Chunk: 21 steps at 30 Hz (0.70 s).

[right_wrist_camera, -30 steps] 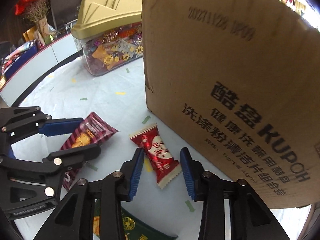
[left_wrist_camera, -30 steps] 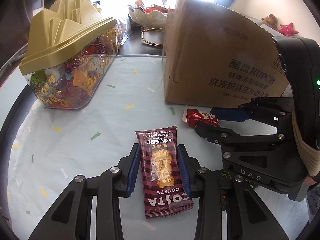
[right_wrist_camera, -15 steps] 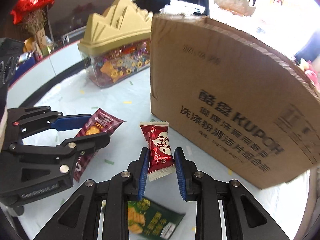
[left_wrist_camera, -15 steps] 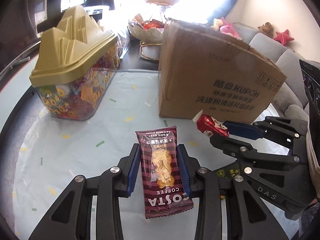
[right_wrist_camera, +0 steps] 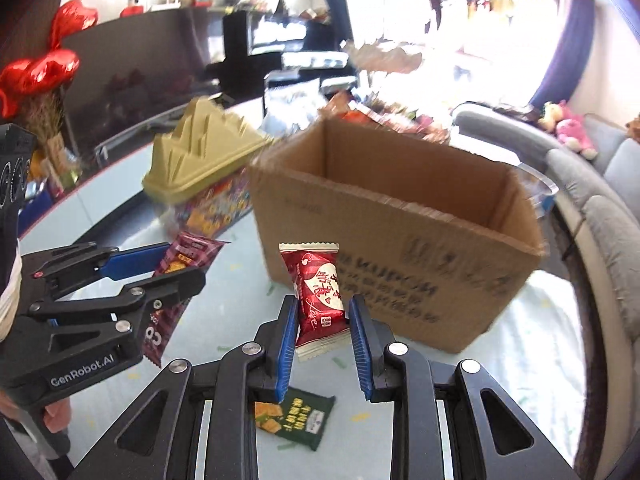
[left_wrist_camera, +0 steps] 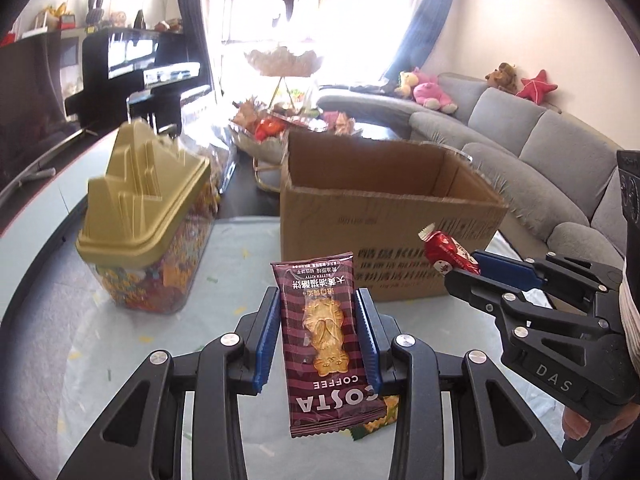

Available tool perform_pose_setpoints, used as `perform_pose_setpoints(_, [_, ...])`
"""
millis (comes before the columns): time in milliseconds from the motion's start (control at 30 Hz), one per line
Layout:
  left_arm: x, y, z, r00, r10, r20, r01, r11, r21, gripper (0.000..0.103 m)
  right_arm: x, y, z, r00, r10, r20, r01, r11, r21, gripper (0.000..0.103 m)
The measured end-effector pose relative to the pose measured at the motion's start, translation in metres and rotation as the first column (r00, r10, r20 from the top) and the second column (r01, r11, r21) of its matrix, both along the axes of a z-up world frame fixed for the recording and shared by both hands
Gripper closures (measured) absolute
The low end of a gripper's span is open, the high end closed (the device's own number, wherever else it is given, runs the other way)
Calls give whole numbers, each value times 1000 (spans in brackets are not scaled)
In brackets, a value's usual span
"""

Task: Organize snacks
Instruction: 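Carry both snacks over the cardboard box and open both tools to drop them in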

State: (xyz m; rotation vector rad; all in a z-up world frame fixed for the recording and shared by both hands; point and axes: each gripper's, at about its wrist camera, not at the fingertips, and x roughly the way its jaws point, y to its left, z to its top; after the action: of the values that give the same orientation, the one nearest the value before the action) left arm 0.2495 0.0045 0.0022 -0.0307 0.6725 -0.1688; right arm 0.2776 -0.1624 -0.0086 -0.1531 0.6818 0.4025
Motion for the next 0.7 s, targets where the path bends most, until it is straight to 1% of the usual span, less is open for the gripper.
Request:
perform_pose_setpoints(133, [3, -9, 20, 999, -16, 45, 16, 1000, 8, 66, -4, -9, 20, 998, -41, 47, 40, 999, 16, 76])
perform_pose_setpoints(233, [6, -12, 36, 997, -31, 71, 31, 1000, 2, 66, -3, -15, 32, 995, -67, 68, 65, 997, 36, 76])
perform_pose_setpoints(367, [13, -16, 54, 993, -40, 111, 38, 999, 15, 66, 2, -16, 46, 990, -101, 99, 96, 994, 50, 76])
perform_pose_setpoints(533, [26, -21, 74, 989, -55, 140, 53, 998, 20, 66, 10, -17, 62, 983, -132, 130, 125, 990, 64, 76])
perform_pose_setpoints(700, [43, -26, 88, 984, -70, 164, 66, 997, 35, 66, 21, -19, 75, 975, -161, 150, 151, 986, 76, 76])
